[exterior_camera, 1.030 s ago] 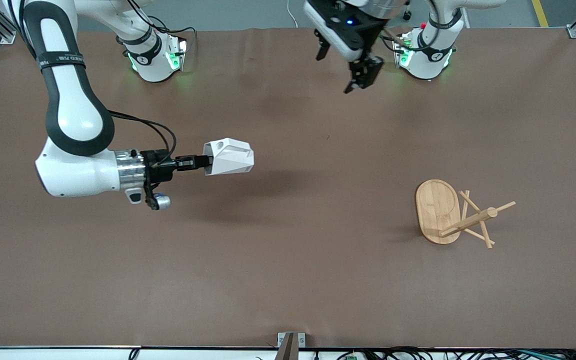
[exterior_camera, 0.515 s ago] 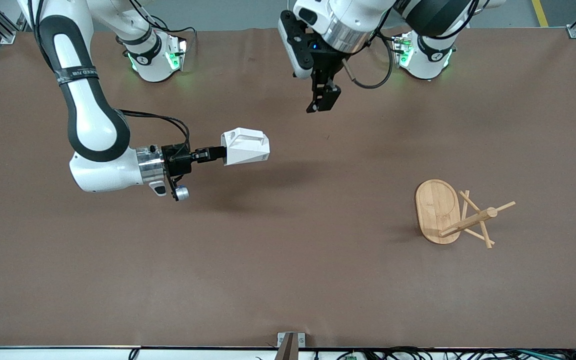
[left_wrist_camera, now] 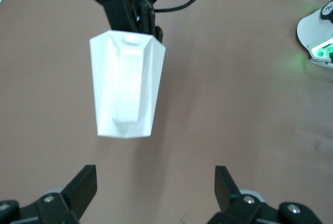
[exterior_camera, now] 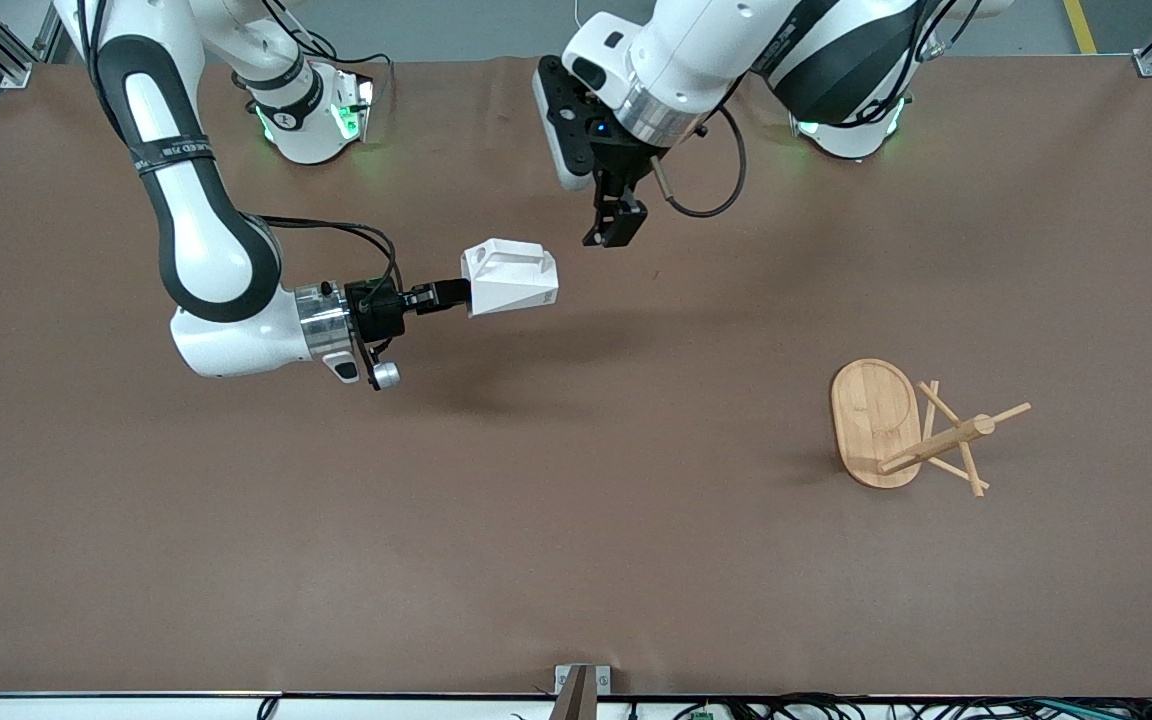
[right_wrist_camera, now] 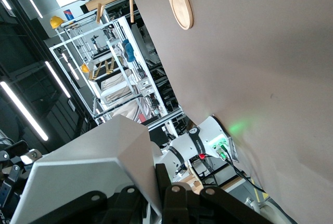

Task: Hang cup on rack
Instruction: 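Grasp the cup body with the left gripper beside the right gripper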

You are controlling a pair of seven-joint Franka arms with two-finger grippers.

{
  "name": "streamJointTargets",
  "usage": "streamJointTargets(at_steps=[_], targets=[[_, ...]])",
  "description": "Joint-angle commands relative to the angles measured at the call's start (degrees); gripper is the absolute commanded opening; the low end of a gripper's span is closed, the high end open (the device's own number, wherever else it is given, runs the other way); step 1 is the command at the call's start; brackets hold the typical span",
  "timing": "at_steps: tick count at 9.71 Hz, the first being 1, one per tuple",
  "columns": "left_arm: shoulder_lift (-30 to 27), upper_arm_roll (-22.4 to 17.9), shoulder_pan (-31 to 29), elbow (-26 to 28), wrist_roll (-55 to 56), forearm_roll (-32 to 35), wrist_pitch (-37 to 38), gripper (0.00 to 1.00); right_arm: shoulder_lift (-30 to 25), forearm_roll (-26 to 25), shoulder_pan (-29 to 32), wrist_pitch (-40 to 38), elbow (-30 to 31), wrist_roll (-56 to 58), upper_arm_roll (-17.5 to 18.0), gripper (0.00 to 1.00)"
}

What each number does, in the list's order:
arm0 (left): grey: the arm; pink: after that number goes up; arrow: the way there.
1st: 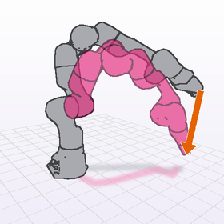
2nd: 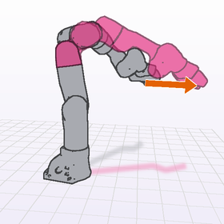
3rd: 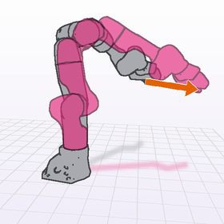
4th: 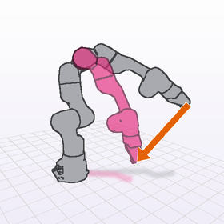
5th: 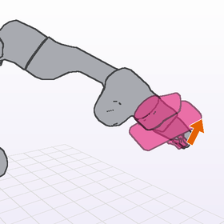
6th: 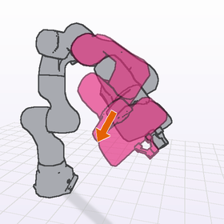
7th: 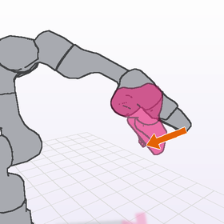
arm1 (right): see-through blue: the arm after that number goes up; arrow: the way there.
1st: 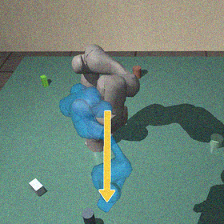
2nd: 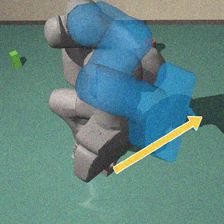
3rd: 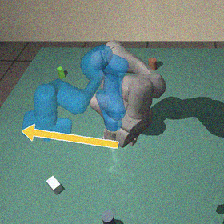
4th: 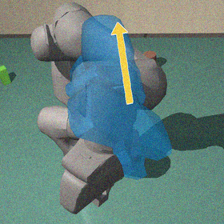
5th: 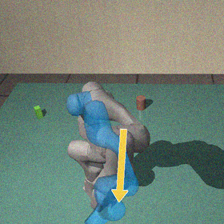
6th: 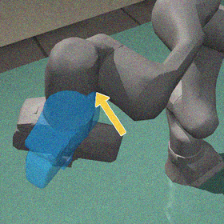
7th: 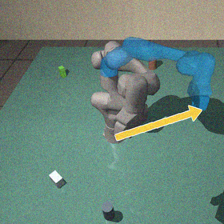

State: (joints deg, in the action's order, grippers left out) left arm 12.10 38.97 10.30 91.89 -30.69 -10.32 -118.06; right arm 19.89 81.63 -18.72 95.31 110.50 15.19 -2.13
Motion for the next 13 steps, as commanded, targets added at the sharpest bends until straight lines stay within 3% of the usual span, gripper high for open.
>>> streamJointTargets(at_steps=[1, 3, 5, 7, 10, 13], targets=[[2.7, 0.4, 0.5, -0.2, 1.6, 1.7, -0.5, 1.0, -1.3, 4.4, -0.4, -1.7, 3.0, 1.8, -0.3, 0.01], [5.1, 0.4, 1.9, -0.3, 2.0, 5.5, -1.2, 1.0, -1.3, 6.4, -0.3, -4.3, 3.8, 1.9, -0.3, 0.01], [5.7, 0.3, 2.8, -2.0, 7.8, 8.6, -1.1, 1.0, -1.3, 7.7, -0.5, -4.3, 4.8, 2.0, -0.3, 0.01], [6.1, 0.3, 3.2, -2.1, 9.2, 8.7, -1.1, 1.0, -1.3, 8.3, -1.2, -4.2, 4.9, 2.0, -0.3, 0.01], [9.6, 0.1, 5.4, -5.8, 11.2, 15.1, -1.1, 1.0, -1.3, 9.6, -3.0, -3.3, 4.9, 2.0, -0.3, 0.01], [10.7, 0.0, 6.0, -5.8, 11.5, 18.5, -1.1, 1.0, -1.3, 11.8, -4.5, -3.1, 5.0, 2.1, -0.3, 0.01]])
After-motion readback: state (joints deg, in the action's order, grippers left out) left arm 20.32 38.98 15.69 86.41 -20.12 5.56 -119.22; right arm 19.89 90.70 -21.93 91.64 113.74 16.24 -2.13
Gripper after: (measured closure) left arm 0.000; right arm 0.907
